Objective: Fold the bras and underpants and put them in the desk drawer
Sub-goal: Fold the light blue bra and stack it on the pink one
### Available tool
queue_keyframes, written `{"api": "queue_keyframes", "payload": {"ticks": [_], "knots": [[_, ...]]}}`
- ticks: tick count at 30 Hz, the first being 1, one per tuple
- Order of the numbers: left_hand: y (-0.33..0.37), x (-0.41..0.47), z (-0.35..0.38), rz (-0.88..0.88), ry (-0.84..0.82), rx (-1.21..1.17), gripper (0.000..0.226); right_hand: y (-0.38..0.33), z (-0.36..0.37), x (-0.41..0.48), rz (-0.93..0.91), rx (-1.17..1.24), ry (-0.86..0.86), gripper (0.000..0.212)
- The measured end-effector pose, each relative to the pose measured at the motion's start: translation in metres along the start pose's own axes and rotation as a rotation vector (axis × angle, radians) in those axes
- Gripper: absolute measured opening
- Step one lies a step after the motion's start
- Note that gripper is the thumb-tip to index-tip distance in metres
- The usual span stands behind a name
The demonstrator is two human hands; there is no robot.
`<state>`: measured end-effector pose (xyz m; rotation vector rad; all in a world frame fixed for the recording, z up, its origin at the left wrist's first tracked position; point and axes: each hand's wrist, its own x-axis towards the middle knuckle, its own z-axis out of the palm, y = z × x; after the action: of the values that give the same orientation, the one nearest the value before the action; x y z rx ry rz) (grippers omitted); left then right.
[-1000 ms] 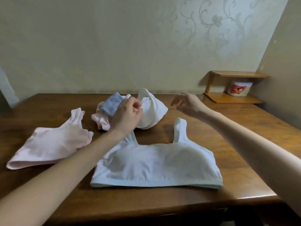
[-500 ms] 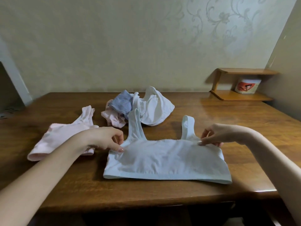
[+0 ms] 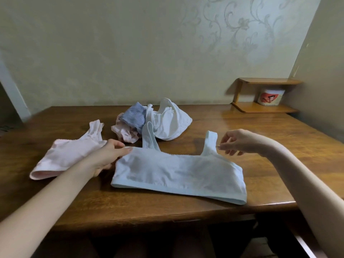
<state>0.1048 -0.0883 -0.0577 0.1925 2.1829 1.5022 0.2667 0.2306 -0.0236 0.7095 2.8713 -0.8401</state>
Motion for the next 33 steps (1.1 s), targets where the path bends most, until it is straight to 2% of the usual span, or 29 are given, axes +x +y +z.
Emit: {"api": "queue_keyframes", "payload": {"ticks": [2, 4, 6, 9, 12, 13, 16, 18, 19, 21, 22, 24, 26, 28, 30, 33], "knots": [[-0.001, -0.008, 0.0, -0.07, -0.072, -0.181, 0.036, -0.002, 0.003, -0.003, 0.053, -0.134, -0.085, 0.039], [-0.001, -0.016, 0.002, -0.146, -0.155, -0.339, 0.039, -0.003, 0.01, -0.005, 0.094, -0.155, -0.197, 0.048], [-0.001, -0.022, 0.008, -0.176, -0.218, -0.339, 0.05, -0.005, 0.017, -0.003, 0.102, -0.143, -0.225, 0.055], [0.014, -0.025, 0.011, -0.109, -0.225, -0.329, 0.052, -0.006, 0.022, 0.004, 0.121, -0.086, -0.21, 0.054], [0.054, -0.026, 0.002, 0.127, -0.199, -0.321, 0.073, -0.01, 0.023, 0.012, 0.104, 0.086, -0.161, 0.044], [0.072, -0.028, -0.001, 0.237, -0.196, -0.309, 0.073, -0.011, 0.023, 0.014, 0.067, 0.152, -0.112, 0.046], [0.131, -0.049, 0.004, 0.662, -0.224, -0.213, 0.026, -0.025, 0.025, 0.013, -0.204, 0.394, 0.149, 0.071], [0.164, -0.072, 0.017, 0.915, -0.255, -0.023, 0.027, -0.04, 0.023, 0.008, -0.461, 0.492, 0.211, 0.092], [0.176, -0.082, 0.027, 1.004, -0.28, 0.077, 0.031, -0.048, 0.02, 0.005, -0.552, 0.515, 0.214, 0.096], [0.186, -0.098, 0.047, 1.105, -0.365, 0.251, 0.034, -0.058, 0.013, -0.002, -0.647, 0.551, 0.23, 0.086], [0.186, -0.102, 0.059, 1.132, -0.418, 0.309, 0.034, -0.058, 0.009, -0.004, -0.659, 0.542, 0.241, 0.07], [0.173, -0.099, 0.084, 1.129, -0.486, 0.424, 0.037, -0.053, 0.002, -0.009, -0.621, 0.518, 0.24, 0.032], [0.145, -0.086, 0.106, 1.028, -0.523, 0.547, 0.051, -0.033, -0.002, -0.007, -0.473, 0.573, 0.18, 0.013], [0.111, -0.075, 0.124, 0.911, -0.596, 0.661, 0.058, -0.006, -0.006, 0.003, -0.353, 0.675, 0.1, 0.024], [0.082, -0.073, 0.14, 0.805, -0.654, 0.747, 0.058, 0.018, -0.008, 0.016, -0.228, 0.809, 0.023, 0.02], [0.054, -0.086, 0.164, 0.786, -0.721, 0.797, 0.044, 0.036, -0.002, 0.017, -0.126, 0.794, -0.077, 0.023]]}}
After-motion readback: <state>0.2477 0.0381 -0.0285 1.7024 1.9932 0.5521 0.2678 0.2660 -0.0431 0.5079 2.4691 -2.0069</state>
